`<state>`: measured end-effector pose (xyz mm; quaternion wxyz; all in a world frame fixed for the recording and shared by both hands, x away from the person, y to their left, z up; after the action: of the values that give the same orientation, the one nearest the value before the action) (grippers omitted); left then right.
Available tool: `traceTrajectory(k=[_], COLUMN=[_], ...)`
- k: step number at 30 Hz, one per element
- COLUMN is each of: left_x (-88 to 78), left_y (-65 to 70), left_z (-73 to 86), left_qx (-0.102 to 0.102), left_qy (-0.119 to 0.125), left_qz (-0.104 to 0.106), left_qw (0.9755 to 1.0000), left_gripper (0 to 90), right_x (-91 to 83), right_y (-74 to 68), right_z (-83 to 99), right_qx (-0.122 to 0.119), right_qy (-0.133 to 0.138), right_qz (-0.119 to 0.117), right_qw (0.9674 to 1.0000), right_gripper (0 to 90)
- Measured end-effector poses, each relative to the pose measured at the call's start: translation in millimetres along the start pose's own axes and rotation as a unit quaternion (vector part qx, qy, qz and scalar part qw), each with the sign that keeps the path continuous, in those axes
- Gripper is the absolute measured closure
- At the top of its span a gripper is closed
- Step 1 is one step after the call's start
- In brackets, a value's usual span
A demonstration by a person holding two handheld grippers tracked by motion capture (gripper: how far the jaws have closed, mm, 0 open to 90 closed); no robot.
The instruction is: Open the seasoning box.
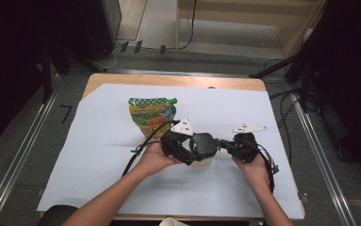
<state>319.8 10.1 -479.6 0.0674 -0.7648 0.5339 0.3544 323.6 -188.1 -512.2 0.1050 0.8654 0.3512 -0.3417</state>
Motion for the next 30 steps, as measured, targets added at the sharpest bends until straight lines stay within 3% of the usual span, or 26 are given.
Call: traceTrajectory(k=[10,15,16,17,18,22,30], left_x=[-1.5,-1.9,-3.5,-5.2,-5.9,-3.5,-6.5], left_y=[3.6,5.0,6.1,8.1,10.1,15.2,20.4], left_z=[-7.1,-10.0,-10.7,-12.1,-13.7,-18.3,-23.1], left_qx=[0.012,0.014,0.011,-0.002,-0.007,0.011,0.019], left_qy=[-0.012,-0.003,0.000,0.010,0.018,0.003,-0.018], left_qz=[-0.009,-0.009,0.006,0.036,0.046,0.026,0.022], left_qw=[0.9998,0.9999,0.9999,0.9993,0.9988,0.9996,0.9994], left_gripper=[16.2,16.1,18.0,27.0,36.5,38.7,48.0], right_x=[-2.3,-3.1,-3.0,-3.1,-3.1,-4.0,-5.7], right_y=[-1.6,-2.2,-2.2,-2.4,-2.7,-3.6,-4.1], right_z=[2.2,2.8,2.8,2.7,2.8,2.8,2.5], right_qx=[-0.001,-0.002,-0.002,-0.002,-0.003,-0.005,-0.007], right_qy=[0.002,0.003,0.003,0.004,0.004,0.003,0.008], right_qz=[0.001,0.000,0.000,-0.001,-0.002,0.000,-0.004], right_qw=[1.0000,1.0000,1.0000,1.0000,1.0000,1.0000,0.9999], right_gripper=[90.0,90.0,90.0,90.0,90.0,90.0,90.0])
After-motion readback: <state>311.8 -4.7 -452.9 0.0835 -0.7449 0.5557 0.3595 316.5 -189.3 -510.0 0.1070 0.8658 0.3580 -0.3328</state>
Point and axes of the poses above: each handheld gripper's, and its own axes: x roughly forward along the jaws, z roughly out of its underside, y roughly to its right, the point moved 4 cm from there along x, roughly forward along the jaws, and after that the axes turned 11 degrees about -x, right-handed, at the moved point
